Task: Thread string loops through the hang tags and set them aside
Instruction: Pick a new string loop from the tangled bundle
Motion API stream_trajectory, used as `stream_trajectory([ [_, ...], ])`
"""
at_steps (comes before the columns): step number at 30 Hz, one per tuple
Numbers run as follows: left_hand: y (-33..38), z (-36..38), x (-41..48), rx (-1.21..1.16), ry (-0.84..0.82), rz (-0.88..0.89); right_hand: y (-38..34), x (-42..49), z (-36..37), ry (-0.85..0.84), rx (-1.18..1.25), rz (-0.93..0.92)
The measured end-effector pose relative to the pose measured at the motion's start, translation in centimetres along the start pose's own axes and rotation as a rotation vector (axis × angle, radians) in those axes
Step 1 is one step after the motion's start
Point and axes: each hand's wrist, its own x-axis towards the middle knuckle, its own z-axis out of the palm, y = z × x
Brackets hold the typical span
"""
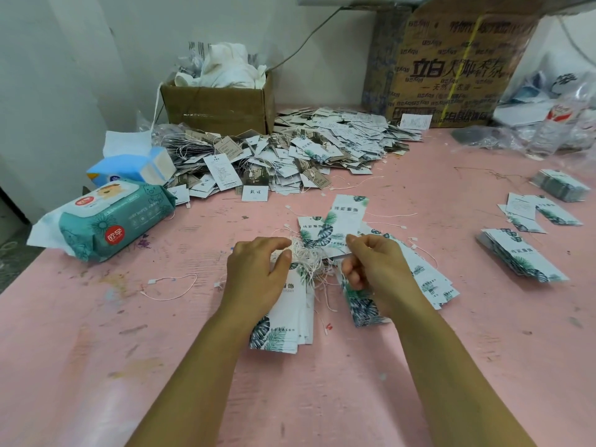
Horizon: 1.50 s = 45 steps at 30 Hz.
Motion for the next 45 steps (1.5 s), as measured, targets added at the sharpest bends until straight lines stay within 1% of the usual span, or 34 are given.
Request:
stream_trajectory([
  [3,-0.2,0.1,0.0,0.081,-0.059,-0.007,0.1,0.1,-0.1,0.007,0.002,0.021],
  [6,-0.1,0.2,-0.2,0.11,-0.126,0.007,0.2,0.1,-0.1,0.003,0.01,0.052],
  [10,0.1,0.2,-0.3,0.122,-0.164,0.051,0.0,0.1,0.1,0.03,0.055,0.052],
  [12,0.1,0.2,-0.3,0.121,-0.166,0.06,0.0,0.1,0.2,0.024,0.031,0.031],
  [15,0.2,0.1,-0.2,0.099,-0.14,0.064,0.0,0.0,0.4,-0.014,-0.078,-0.035],
  [19,0.6,-0.2,-0.1,-0.006,-0.067,0.083,0.3,-0.1,0.6,-0.031,-0.307,-0.202],
  [22,1.2,-0.6,-0.3,-0.135,-0.048,0.149,0.6,-0.1,0.9,-0.091,-0.426,-0.28],
  [26,1.7,-0.8,-0.5,-0.174,-0.07,0.263,1.2,0.0,1.4,-0.146,-0.555,-0.357],
  [28,1.9,-0.8,-0.5,-0.194,-0.088,0.296,1.3,0.0,1.6,-0.148,-0.571,-0.394],
  [33,1.9,-0.8,-0.7,-0.241,-0.055,0.348,1.3,-0.1,1.6,-0.105,-0.466,-0.412],
  [36,1.7,-0.8,-0.6,-0.243,-0.007,0.325,1.3,0.0,1.5,-0.078,-0.473,-0.411],
  [41,1.2,-0.7,-0.4,-0.181,0.071,0.261,1.1,0.1,1.2,-0.001,-0.447,-0.413],
  [45,0.7,-0.6,-0.2,-0.142,0.118,0.241,1.0,0.1,1.0,0.034,-0.544,-0.405],
])
